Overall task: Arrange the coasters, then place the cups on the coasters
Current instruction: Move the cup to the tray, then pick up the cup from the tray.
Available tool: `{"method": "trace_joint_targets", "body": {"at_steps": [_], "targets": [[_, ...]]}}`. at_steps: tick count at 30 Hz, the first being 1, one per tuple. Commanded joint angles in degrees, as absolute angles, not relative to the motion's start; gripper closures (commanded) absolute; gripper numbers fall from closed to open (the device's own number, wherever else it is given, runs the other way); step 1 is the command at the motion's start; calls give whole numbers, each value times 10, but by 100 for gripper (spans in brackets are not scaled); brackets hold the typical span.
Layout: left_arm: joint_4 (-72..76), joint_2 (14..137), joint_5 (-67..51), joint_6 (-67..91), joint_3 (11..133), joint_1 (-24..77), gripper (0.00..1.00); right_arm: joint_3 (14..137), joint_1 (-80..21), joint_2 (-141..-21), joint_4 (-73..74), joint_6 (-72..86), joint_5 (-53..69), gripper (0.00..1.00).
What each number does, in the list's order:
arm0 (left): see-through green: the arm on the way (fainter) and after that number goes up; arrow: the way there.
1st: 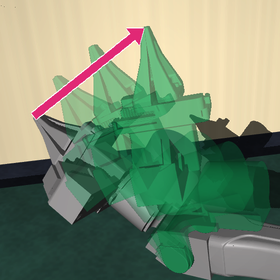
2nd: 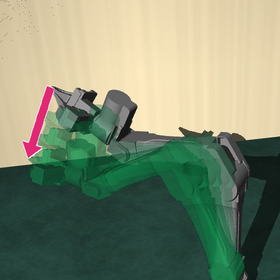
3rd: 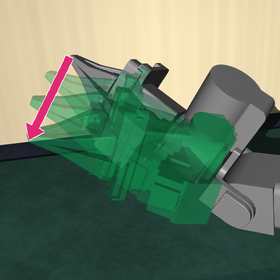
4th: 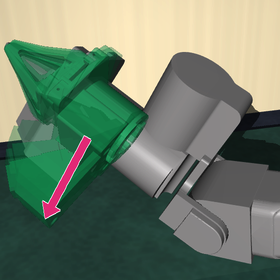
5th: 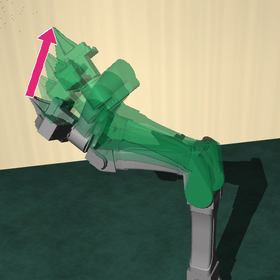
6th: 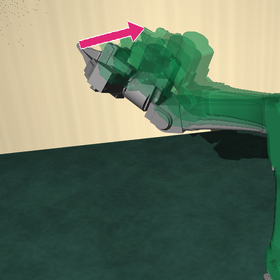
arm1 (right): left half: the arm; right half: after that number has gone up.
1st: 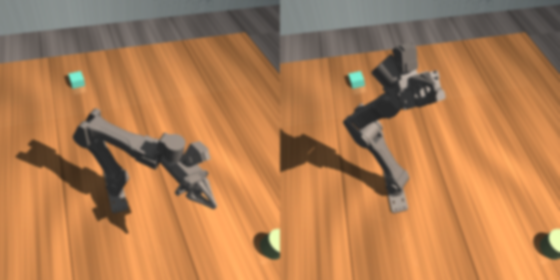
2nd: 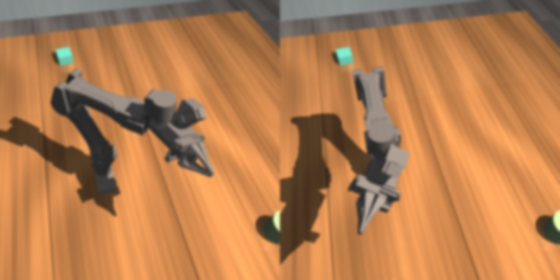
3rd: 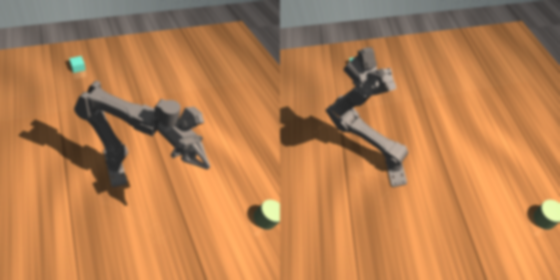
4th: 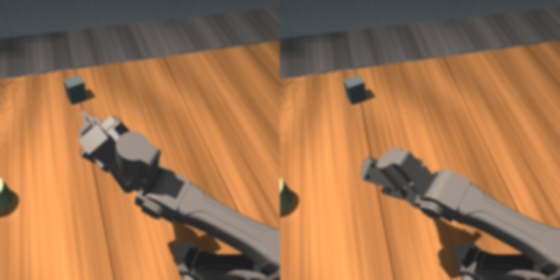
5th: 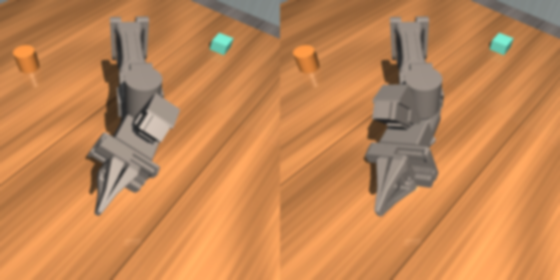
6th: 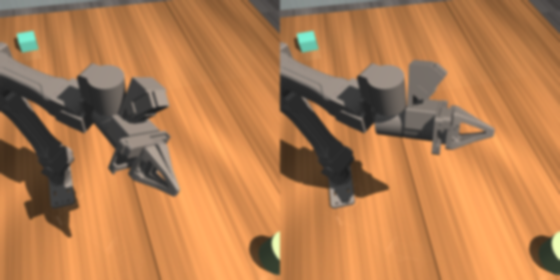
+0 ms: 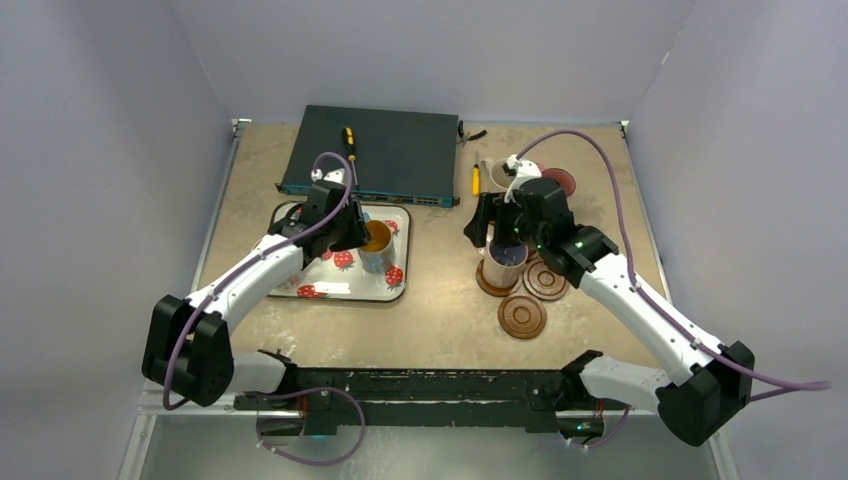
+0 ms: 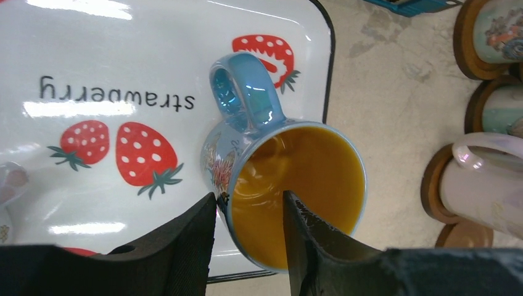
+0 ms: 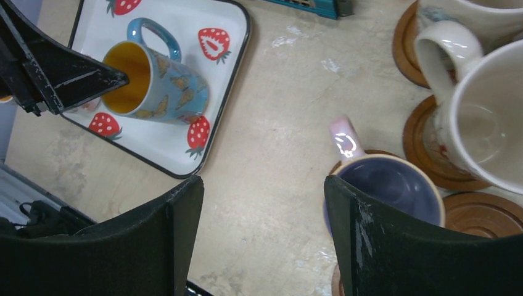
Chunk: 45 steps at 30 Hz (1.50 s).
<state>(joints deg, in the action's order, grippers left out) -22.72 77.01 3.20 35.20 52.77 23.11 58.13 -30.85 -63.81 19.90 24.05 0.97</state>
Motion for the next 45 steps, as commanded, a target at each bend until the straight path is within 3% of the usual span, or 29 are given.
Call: {"method": "trace_joint_targets", "body": {"at_steps": [1, 12, 15, 23, 27, 33, 45], "targets": [[-197, 741, -37, 376, 515, 233, 60, 597, -350, -667, 173, 260, -14, 25], [-224, 704, -61, 353, 515, 231, 59, 628, -428, -745, 134, 287, -34, 26], [-252, 688, -39, 321, 544, 225, 54, 654, -453, -771, 145, 290, -64, 26], [-267, 703, -30, 239, 618, 110, 51, 734, -513, -854, 179, 311, -141, 30], [-232, 703, 44, 226, 637, 103, 50, 782, -535, -910, 206, 325, -175, 34], [-156, 701, 87, 216, 578, 102, 50, 858, -555, -999, 254, 364, -233, 40], [-162, 691, 55, 188, 554, 98, 50, 927, -557, -1102, 276, 391, -259, 47]]}}
